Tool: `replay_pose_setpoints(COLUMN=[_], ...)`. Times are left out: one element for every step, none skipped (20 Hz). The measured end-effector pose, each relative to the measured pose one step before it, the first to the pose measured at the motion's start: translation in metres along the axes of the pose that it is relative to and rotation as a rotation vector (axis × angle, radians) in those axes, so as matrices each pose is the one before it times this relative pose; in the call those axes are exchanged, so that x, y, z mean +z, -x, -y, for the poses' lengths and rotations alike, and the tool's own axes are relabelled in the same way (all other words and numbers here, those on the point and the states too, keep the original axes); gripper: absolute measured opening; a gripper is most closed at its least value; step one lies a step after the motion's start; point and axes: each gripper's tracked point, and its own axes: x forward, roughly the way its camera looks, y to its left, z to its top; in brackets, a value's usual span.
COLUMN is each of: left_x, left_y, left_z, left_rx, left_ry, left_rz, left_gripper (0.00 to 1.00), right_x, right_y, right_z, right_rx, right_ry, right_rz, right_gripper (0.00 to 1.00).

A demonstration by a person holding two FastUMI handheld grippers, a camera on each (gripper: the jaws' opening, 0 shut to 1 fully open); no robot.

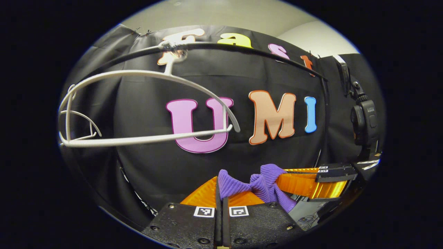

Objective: Grasp the clothes on the hanger with both hands and then place them into the laundry hamper below.

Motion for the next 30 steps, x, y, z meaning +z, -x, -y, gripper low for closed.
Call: replay_pose_setpoints(left_x=[-0.01207, -0.01173, -0.01232, -0.01307, -0.01268, -0.01108, -0.01827, -0.01461, -0.01691, -0.01690, -0.01704, -0.01718, -0.01889, -0.01699, -0.01758, -0.01505, -0.01317, -0.01461, -0.01613, -0.01201, -0.01112, -0.01297, -0.01088, -0.01003, -0.00751, -0.00727, -0.01004, -0.00442, 0.00446, 0.00896], left_y=[-0.00650, -0.00747, -0.00649, -0.00557, -0.00849, -0.00598, -0.00673, -0.00736, -0.00362, -0.00601, -0.00567, -0.00834, -0.00942, -0.00844, -0.00974, -0.01166, -0.01049, -0.01009, -0.01369, -0.01123, -0.01013, -0.00842, -0.00779, -0.00717, -0.00598, -0.00440, -0.00379, 0.00366, 0.00252, 0.00885], left_z=[0.00062, 0.00057, -0.00143, -0.00146, 0.00038, -0.00068, -0.00727, -0.00156, -0.00248, -0.00148, 0.00052, -0.00046, -0.00049, -0.00001, 0.00035, -0.00173, 0.00141, 0.00085, -0.00061, 0.00121, 0.00022, -0.00057, -0.00026, 0.00221, 0.00241, 0.00053, 0.00267, -0.00281, -0.00238, -0.00358], left_rx=[-0.00225, 0.00135, 0.00677, 0.00644, 0.00064, 0.00030, 0.00527, 0.00125, 0.00221, -0.00190, -0.00296, 0.00169, 0.00155, -0.00073, -0.00470, 0.00330, -0.00014, 0.00315, 0.00255, -0.00029, 0.00046, 0.00354, 0.00473, -0.00229, -0.00121, 0.00015, 0.00037, 0.02054, 0.01807, 0.02340], left_ry=[0.00500, 0.00878, 0.00648, 0.00844, 0.01061, 0.00318, -0.00252, -0.00015, 0.00129, 0.00679, 0.00628, 0.00232, -0.00426, -0.00224, -0.00931, -0.00996, 0.00359, 0.00776, 0.01051, 0.00999, 0.00541, 0.00548, 0.00689, 0.01480, 0.01455, 0.02336, 0.02178, 0.02136, 0.01644, 0.00049], left_rz=[-0.01996, -0.02176, -0.02190, -0.02099, -0.01708, -0.01262, -0.01523, -0.01945, -0.02344, -0.02417, -0.02555, -0.01930, -0.03156, -0.02286, -0.01892, -0.01718, -0.01478, -0.02084, -0.02544, -0.01659, -0.01060, -0.01049, -0.01135, -0.00886, -0.00841, -0.01453, -0.02963, -0.00332, 0.01051, 0.01270], left_gripper=[0.01, 0.01, 0.01, 0.01, 0.01, 0.01, 0.02, 0.02, 0.02, 0.03, 0.02, 0.02, 0.02, 0.02, 0.01, 0.04, 0.04, 0.04, 0.04, 0.04, 0.04, 0.05, 0.05, 0.05, 0.06, 0.17, 0.14, 0.41, 0.67, 0.94], right_x=[-0.01207, -0.01274, -0.01203, -0.01261, -0.01008, -0.01329, -0.01206, -0.01172, -0.01236, -0.01411, -0.01660, -0.01282, -0.01057, -0.01140, -0.01291, -0.00924, -0.00992, -0.01045, -0.00868, -0.01173, -0.00839, -0.01130, -0.00799, -0.00623, -0.00444, -0.00636, -0.00071, -0.00158, 0.00102, 0.00472], right_y=[-0.00569, -0.00375, -0.00617, -0.00559, -0.00674, -0.00635, -0.00646, -0.00742, -0.00859, -0.00665, -0.00679, -0.00971, -0.01139, -0.01080, -0.01342, -0.01474, -0.01206, -0.01314, -0.00967, -0.01187, -0.00928, -0.00841, -0.00881, -0.00780, -0.00354, -0.00196, 0.00042, -0.00042, 0.00306, 0.00935], right_z=[0.00627, 0.00443, 0.00454, 0.00431, 0.00462, 0.00326, 0.00455, 0.00289, 0.00471, 0.00517, 0.00197, 0.00445, 0.00636, 0.00658, 0.00754, 0.00805, 0.00572, 0.00521, 0.00732, 0.00726, 0.00587, 0.00231, 0.00296, 0.00363, 0.00364, 0.00444, 0.00206, 0.00616, 0.00126, 0.00443], right_rx=[-0.01548, -0.00684, -0.00657, -0.00966, -0.00713, -0.00606, -0.01004, -0.00639, -0.00805, -0.00906, -0.00934, -0.01092, -0.01138, -0.01470, -0.02395, -0.01607, -0.01013, -0.00935, -0.01172, -0.01009, -0.01412, -0.00807, -0.00638, -0.01095, -0.00492, -0.01764, -0.00453, -0.00339, -0.00230, -0.01912], right_ry=[-0.00453, -0.00708, -0.00818, -0.00239, -0.00251, 0.00080, 0.00104, 0.00121, 0.00102, 0.00067, -0.00027, -0.00188, -0.00473, -0.00113, -0.00428, -0.00873, -0.01651, -0.01812, -0.01286, -0.00493, -0.00483, -0.00602, -0.00528, -0.00346, 0.00894, 0.01733, 0.01090, 0.01457, 0.01249, 0.01103], right_rz=[-0.03207, -0.03047, -0.02762, -0.02809, -0.02648, -0.02501, -0.02395, -0.02220, -0.02576, -0.02662, -0.02534, -0.02028, -0.00987, -0.00665, -0.01342, -0.01332, -0.01527, -0.01648, -0.01773, -0.01517, -0.01182, -0.01609, -0.01042, -0.00041, -0.00752, -0.00531, 0.00415, 0.00258, 0.00979, 0.01343], right_gripper=[0.02, 0.02, 0.02, 0.02, 0.02, 0.02, 0.02, 0.02, 0.02, 0.02, 0.02, 0.02, 0.00, 0.02, 0.02, 0.02, 0.02, 0.02, 0.02, 0.02, 0.02, 0.02, 0.02, 0.03, 0.04, 0.06, 0.10, 0.32, 0.55, 0.77])
